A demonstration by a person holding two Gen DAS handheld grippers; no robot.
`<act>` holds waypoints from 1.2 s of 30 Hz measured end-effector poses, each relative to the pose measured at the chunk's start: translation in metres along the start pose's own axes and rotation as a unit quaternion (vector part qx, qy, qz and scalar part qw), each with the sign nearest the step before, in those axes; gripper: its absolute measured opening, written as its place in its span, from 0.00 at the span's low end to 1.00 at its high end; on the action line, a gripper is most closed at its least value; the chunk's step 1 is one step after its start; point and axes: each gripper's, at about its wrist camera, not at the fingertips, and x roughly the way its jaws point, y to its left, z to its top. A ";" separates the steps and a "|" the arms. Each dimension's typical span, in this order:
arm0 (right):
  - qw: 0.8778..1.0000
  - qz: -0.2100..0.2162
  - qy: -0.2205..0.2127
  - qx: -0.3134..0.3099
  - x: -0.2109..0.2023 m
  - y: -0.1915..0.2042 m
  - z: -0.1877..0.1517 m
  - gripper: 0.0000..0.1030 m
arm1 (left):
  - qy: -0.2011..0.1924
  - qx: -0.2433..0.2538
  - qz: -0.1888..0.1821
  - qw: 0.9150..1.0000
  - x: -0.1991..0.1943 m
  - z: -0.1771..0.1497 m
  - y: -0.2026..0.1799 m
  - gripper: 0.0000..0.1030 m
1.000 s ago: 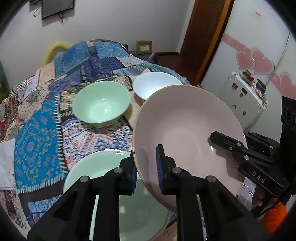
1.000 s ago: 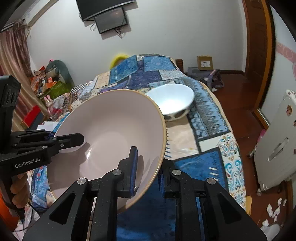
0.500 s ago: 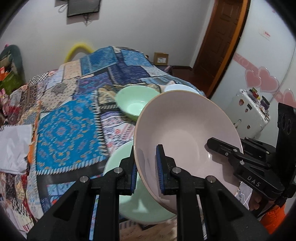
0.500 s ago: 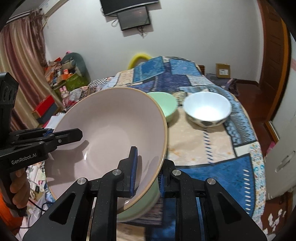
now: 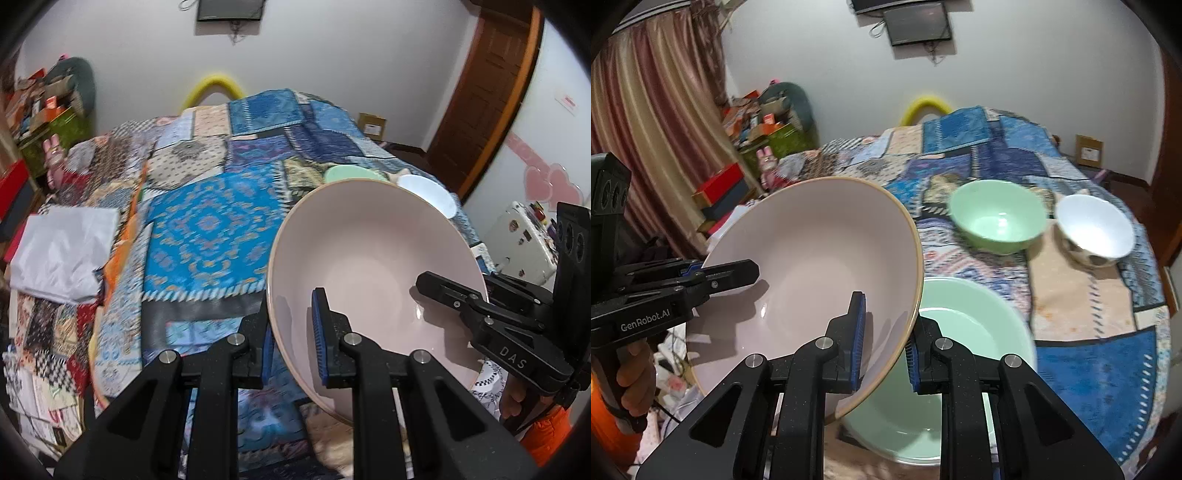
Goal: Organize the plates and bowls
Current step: 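Lift and carry the pale pink bowl with both grippers, then lower the pale pink bowl onto the quilt beside the plate stack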
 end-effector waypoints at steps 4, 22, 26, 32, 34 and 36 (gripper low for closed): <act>1.000 0.017 0.011 -0.011 0.014 0.016 -0.001 0.17 | 0.004 -0.014 0.015 1.000 -0.005 -0.009 0.020 0.18; 0.995 0.053 0.068 -0.047 0.066 0.071 -0.010 0.17 | 0.031 -0.062 0.055 0.996 0.001 -0.040 0.090 0.18; 0.994 0.053 0.082 -0.049 0.078 0.073 -0.012 0.17 | 0.045 -0.071 0.053 0.995 0.013 -0.046 0.100 0.18; 0.991 0.052 0.108 -0.055 0.095 0.073 -0.015 0.17 | 0.064 -0.086 0.052 0.993 0.031 -0.056 0.111 0.18; 0.990 0.050 0.115 -0.057 0.100 0.074 -0.018 0.17 | 0.072 -0.093 0.053 0.992 0.037 -0.060 0.115 0.18; 0.990 0.049 0.121 -0.059 0.105 0.074 -0.020 0.17 | 0.076 -0.095 0.059 0.991 0.042 -0.062 0.119 0.18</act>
